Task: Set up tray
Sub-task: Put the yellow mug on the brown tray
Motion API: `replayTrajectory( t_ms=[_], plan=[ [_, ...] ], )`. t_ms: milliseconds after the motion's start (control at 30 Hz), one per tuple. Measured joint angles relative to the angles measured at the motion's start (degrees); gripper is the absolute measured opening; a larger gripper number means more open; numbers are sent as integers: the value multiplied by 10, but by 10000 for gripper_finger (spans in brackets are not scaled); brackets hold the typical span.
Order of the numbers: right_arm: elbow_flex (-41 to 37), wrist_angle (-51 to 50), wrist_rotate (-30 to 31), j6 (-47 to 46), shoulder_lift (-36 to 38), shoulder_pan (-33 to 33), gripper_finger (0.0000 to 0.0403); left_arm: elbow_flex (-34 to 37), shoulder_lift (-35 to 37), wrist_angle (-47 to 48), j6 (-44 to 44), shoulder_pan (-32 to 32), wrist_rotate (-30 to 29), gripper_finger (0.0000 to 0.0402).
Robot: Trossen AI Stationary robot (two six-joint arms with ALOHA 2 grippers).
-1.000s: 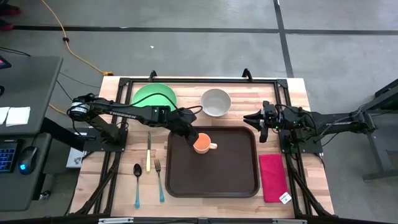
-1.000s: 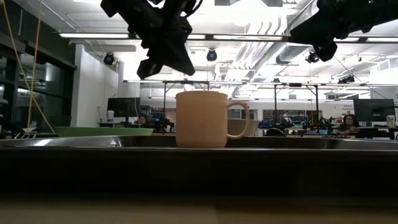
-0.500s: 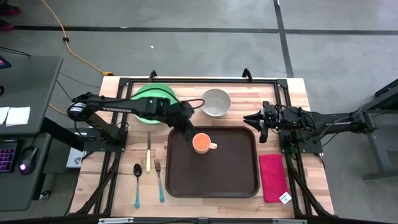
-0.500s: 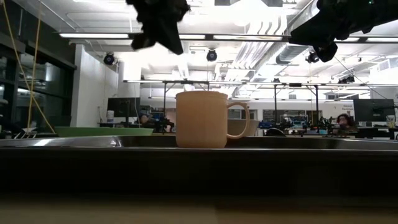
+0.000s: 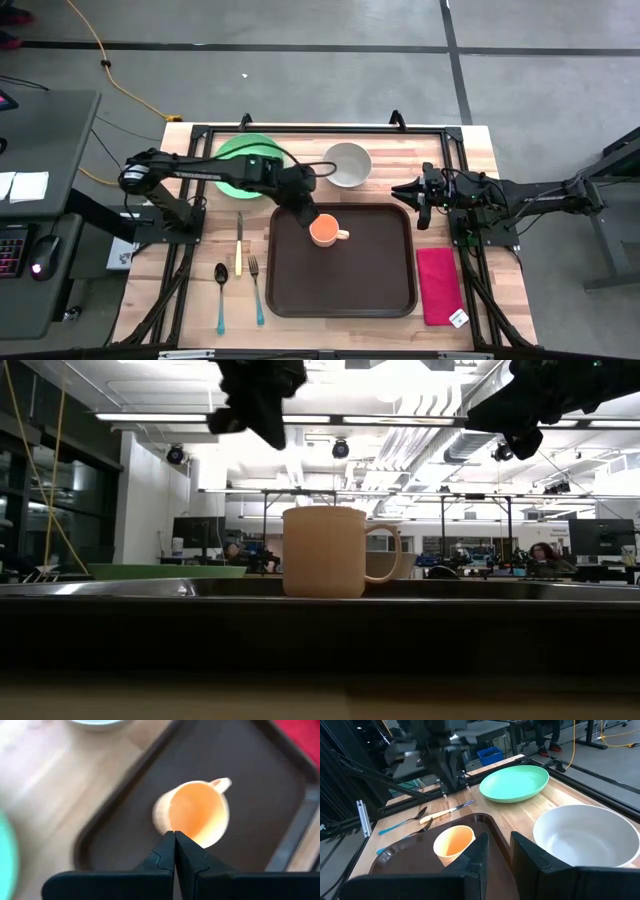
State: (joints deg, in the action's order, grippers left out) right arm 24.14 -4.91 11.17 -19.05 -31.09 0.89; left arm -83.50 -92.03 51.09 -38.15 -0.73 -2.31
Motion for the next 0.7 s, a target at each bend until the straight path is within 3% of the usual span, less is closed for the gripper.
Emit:
replayTrajectory(
  t_ms=[433, 700],
  plan=[
    [0, 0, -4, -6, 0, 0, 58, 0, -74, 10, 19, -12, 63, 42],
    [0, 0, -5, -15, 0, 0, 59, -1, -79, -61, 38, -7, 63, 42]
  ],
)
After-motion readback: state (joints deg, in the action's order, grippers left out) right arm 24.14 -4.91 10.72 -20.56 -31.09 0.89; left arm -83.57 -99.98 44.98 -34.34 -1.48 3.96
